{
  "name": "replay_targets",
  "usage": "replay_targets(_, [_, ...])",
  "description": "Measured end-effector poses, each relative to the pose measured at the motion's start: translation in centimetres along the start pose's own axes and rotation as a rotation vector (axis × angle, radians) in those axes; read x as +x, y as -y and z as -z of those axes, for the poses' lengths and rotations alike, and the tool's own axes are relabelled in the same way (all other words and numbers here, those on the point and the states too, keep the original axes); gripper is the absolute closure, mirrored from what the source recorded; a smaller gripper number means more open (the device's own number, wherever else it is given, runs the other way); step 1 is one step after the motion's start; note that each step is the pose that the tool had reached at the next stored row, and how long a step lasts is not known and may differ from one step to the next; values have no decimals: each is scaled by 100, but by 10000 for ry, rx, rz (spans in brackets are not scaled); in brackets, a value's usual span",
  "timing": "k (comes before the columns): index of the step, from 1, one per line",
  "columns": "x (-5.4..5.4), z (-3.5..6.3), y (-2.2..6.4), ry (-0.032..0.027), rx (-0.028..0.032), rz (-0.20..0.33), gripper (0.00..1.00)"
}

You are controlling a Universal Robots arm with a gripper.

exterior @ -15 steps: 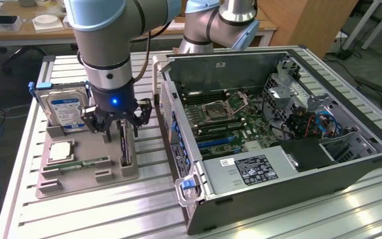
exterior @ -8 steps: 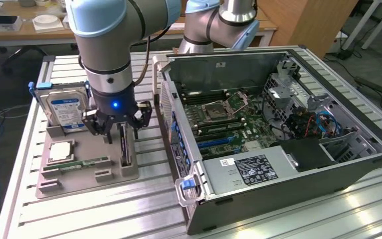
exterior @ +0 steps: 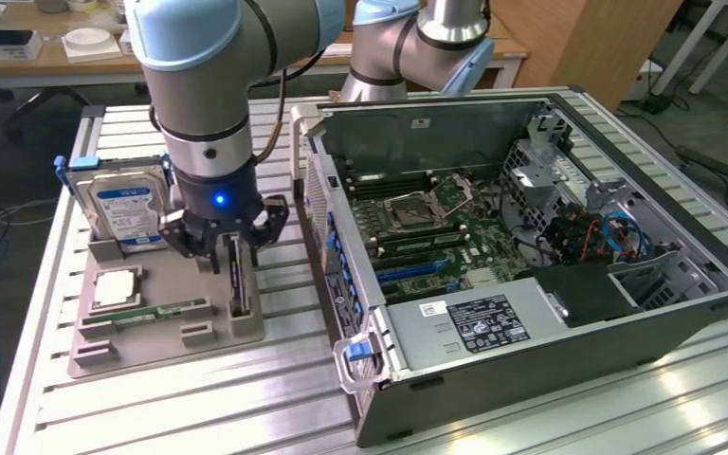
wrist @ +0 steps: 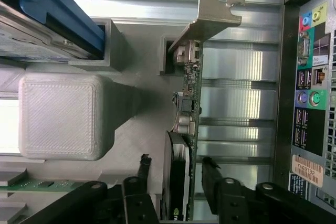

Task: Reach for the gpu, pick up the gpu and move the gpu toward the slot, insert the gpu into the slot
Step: 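Pick up the gpu and move the gpu toward the slot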

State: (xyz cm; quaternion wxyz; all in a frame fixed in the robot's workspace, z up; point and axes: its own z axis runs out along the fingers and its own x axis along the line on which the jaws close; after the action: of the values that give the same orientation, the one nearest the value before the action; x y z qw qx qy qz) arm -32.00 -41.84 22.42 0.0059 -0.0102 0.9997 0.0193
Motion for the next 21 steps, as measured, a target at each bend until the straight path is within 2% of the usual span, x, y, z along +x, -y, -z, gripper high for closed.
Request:
replay_targets(2, [0,0,0,0,0,0,55])
replay_targets(3, [0,0,0,0,0,-1,55])
replay_targets(4, [0,0,0,0,0,0,62])
replay_targets(21, [25,-5,-1,0,-1,0,62])
